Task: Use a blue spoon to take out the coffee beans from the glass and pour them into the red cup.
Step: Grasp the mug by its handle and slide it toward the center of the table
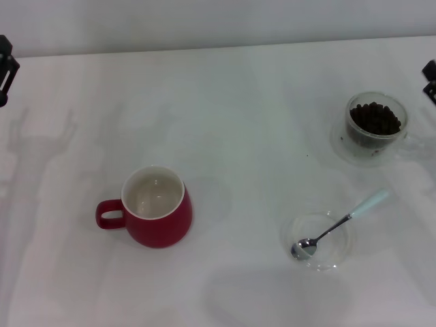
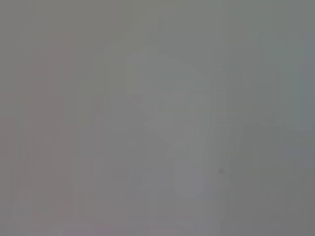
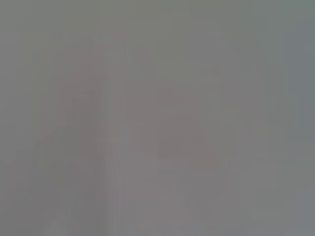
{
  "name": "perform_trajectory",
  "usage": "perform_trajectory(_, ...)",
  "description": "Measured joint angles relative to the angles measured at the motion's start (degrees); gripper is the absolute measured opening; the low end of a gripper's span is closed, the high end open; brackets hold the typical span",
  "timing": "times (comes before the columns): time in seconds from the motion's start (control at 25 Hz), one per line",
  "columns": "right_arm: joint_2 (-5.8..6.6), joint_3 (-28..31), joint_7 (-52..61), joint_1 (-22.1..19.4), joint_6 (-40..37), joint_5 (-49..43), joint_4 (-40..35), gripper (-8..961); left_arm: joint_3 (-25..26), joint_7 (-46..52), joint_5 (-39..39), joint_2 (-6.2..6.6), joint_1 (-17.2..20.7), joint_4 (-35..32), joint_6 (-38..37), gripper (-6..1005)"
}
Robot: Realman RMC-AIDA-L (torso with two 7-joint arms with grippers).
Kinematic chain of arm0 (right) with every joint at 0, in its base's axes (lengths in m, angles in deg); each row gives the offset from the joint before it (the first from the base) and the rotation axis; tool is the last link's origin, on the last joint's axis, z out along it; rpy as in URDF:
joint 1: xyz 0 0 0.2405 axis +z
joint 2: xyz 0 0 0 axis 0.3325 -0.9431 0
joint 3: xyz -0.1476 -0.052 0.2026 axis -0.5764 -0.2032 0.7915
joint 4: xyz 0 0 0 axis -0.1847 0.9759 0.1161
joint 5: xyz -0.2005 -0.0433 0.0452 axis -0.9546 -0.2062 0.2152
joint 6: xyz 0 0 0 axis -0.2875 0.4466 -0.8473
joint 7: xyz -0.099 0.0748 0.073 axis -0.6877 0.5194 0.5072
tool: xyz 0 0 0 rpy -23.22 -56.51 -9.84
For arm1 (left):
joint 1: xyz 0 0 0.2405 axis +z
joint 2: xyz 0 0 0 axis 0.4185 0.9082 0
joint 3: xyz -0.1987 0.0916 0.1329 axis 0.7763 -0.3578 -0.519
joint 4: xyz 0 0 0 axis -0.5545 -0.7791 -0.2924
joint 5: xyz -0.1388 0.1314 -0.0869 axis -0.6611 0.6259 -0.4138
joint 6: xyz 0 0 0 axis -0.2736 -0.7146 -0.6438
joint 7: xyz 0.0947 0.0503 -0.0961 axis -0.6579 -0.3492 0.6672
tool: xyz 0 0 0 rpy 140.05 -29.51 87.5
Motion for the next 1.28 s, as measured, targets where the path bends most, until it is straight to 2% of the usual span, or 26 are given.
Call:
perform_trajectory(0.28, -0.05, 1.70, 1.56, 0.35, -0.42, 0.50, 0.16, 874, -0.05, -0.21, 0.51, 0.13, -0.75, 0.12, 1.80, 876)
perform_trajectory(0.72, 0.13, 1.71, 3.21, -0.08, -1.21, 0.28, -0.45, 873, -0.80, -2.07, 0.60, -0.02, 0.60, 0.00, 1.47, 876)
perform_trajectory(0.84, 0.13, 1.50, 3.18, -0.06, -1.31, 0.24, -0.84, 873, -1.56, -1.94, 0.65, 0.00, 3.22, -0.18, -0.34, 877)
perform_trajectory(1.0, 0.13, 1.72, 3.38, 0.09, -2.09, 0.22, -1.57, 873, -2.88, -1.92, 1.16, 0.03, 8.49, -1.38, -2.82, 877)
perform_trajectory(1.28, 0.13, 1.82, 2.98, 0.41, -3.72, 0.58, -2.51, 873, -4.65, -1.35, 6.11, 0.05, 15.49, -1.34, -6.35, 877)
